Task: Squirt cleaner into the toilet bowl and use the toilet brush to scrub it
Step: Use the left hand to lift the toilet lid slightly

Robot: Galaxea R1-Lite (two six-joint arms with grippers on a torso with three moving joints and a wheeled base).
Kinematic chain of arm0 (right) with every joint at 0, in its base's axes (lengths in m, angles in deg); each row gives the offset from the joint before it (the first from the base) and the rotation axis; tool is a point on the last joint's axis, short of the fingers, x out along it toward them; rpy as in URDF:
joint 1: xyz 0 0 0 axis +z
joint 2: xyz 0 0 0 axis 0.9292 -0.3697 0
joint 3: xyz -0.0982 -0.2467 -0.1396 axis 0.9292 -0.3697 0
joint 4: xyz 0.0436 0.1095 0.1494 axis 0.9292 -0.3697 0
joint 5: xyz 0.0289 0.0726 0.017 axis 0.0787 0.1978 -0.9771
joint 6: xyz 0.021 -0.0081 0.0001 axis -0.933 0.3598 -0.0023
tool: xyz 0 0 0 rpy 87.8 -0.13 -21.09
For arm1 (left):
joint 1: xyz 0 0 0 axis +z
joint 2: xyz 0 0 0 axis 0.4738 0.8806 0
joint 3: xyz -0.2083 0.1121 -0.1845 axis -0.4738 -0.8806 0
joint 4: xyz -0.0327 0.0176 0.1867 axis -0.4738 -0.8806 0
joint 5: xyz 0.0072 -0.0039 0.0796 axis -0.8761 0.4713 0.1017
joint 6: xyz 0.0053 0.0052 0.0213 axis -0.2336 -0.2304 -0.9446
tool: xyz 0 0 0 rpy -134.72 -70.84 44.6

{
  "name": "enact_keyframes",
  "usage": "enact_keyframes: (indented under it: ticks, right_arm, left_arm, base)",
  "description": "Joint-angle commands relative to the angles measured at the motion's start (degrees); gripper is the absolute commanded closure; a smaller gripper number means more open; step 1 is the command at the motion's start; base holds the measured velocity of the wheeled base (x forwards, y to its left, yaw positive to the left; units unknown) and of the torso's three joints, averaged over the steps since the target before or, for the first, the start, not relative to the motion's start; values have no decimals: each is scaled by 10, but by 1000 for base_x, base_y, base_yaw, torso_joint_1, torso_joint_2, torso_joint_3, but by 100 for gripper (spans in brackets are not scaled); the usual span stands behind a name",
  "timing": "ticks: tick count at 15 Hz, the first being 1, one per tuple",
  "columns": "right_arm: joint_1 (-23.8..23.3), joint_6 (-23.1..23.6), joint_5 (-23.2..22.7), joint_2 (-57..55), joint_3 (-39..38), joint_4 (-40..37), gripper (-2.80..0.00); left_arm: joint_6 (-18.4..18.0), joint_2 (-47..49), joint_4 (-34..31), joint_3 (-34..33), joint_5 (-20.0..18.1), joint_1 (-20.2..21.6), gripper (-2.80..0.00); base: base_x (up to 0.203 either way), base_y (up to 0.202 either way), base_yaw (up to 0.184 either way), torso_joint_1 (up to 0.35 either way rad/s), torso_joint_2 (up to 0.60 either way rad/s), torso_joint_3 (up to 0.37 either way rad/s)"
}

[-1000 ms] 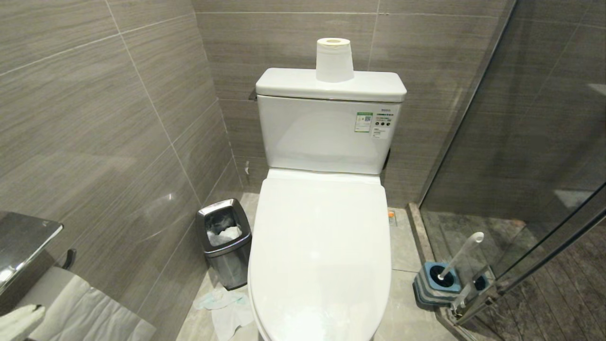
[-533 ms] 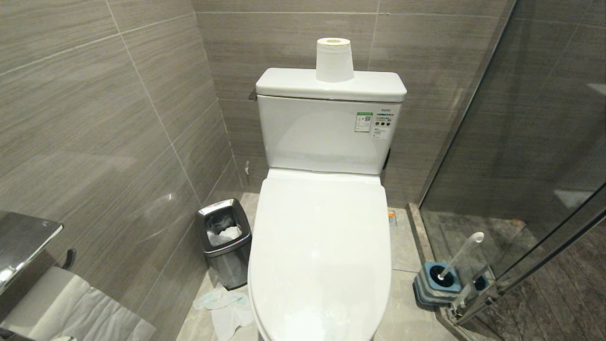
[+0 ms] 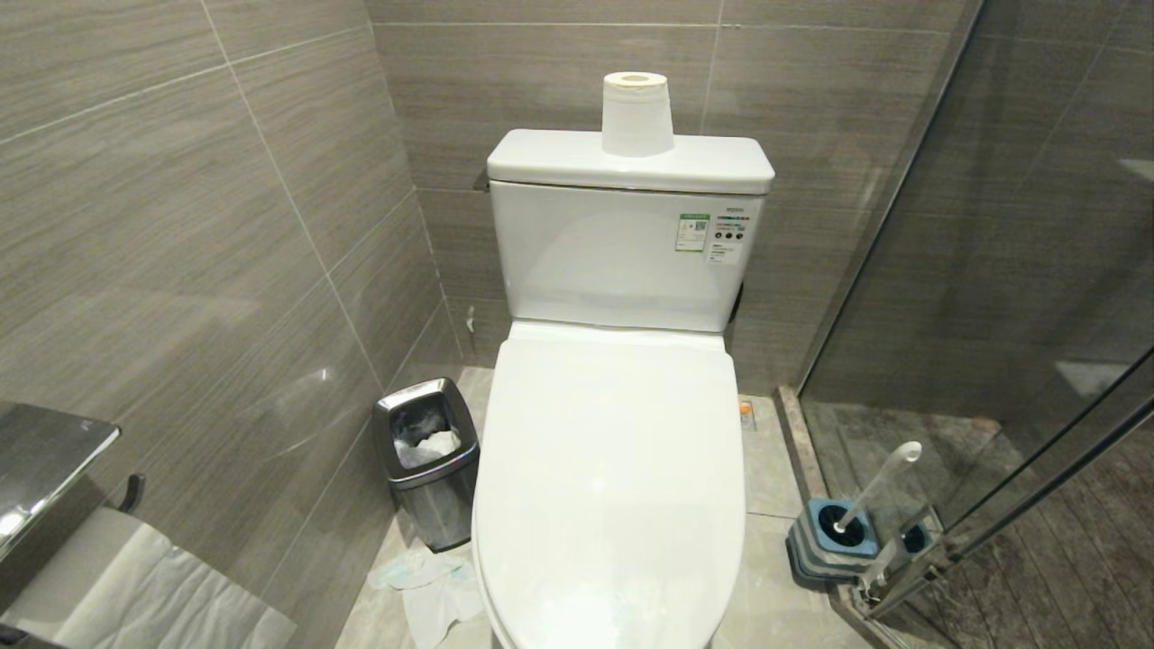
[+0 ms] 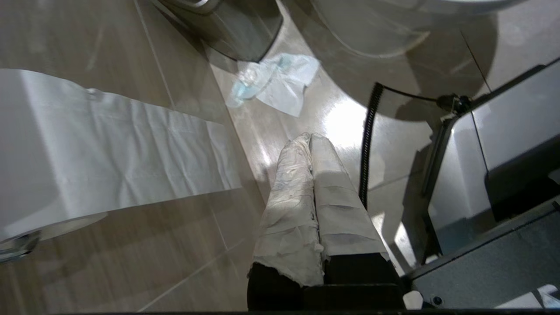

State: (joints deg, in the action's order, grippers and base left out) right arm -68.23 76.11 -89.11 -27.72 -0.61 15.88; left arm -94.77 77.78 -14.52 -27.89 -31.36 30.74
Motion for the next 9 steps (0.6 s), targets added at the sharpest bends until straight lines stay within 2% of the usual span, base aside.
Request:
enact_keyframes:
  ticks: [1, 4, 7, 9]
  right_arm:
    - [0, 0, 0, 0, -1, 0, 0]
    - [0, 0, 0, 0, -1, 0, 0]
    - [0, 0, 0, 0, -1, 0, 0]
    - [0, 0, 0, 0, -1, 0, 0]
  left_arm:
    - [0, 52, 0, 0, 0, -4, 0]
    - [0, 112, 13, 3, 3, -11, 0]
    - [2, 179, 69, -4, 6, -22, 0]
    - [4, 196, 79, -6, 7, -23, 0]
  base:
    - [0, 0, 0, 0, 0, 0]
    - [0, 0, 0, 0, 0, 0]
    - [0, 0, 0, 0, 0, 0]
    - [0, 0, 0, 0, 0, 0]
